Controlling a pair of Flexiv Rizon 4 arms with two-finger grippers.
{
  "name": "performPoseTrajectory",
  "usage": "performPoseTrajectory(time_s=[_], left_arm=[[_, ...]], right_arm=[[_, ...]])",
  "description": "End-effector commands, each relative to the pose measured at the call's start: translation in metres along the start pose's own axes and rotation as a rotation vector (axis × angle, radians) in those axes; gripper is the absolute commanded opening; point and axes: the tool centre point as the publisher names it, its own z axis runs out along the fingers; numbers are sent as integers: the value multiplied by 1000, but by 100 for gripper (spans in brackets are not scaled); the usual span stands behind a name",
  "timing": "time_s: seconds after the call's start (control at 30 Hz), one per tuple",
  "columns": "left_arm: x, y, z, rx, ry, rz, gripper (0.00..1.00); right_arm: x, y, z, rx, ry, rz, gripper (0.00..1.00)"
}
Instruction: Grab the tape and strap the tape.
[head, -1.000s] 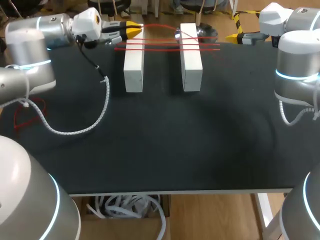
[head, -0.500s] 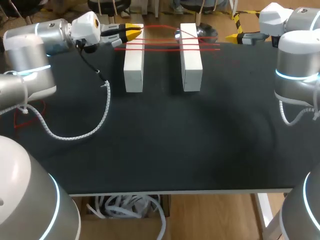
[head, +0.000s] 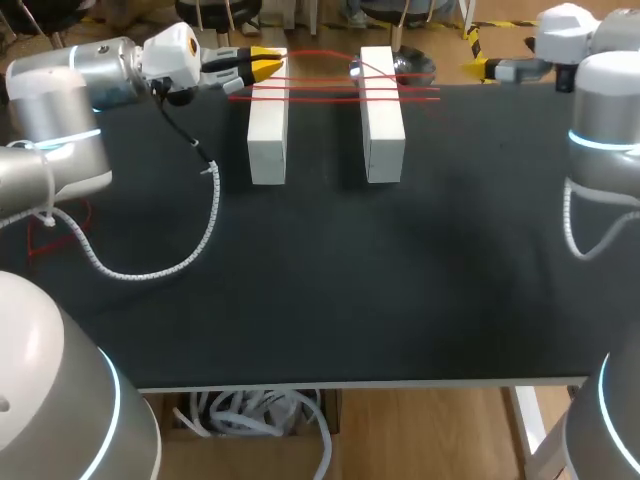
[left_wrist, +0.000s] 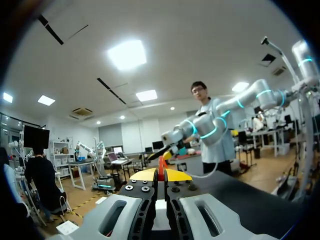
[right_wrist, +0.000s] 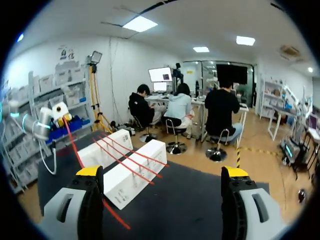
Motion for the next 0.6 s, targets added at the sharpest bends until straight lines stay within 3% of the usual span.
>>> performPoseTrajectory(time_s=[0.03,0.2,0.3,0.6], left_arm=[[0,1,0,2,-1,1,0],[0,1,0,2,-1,1,0],[0,1,0,2,-1,1,0],[0,1,0,2,-1,1,0]], right_arm=[[0,8,-43,311,53,583,100],[11,11,-69,271,44,747,100],[27,9,-87,196,0,768,100],[74,-5,-124,-126,-278,688,100]])
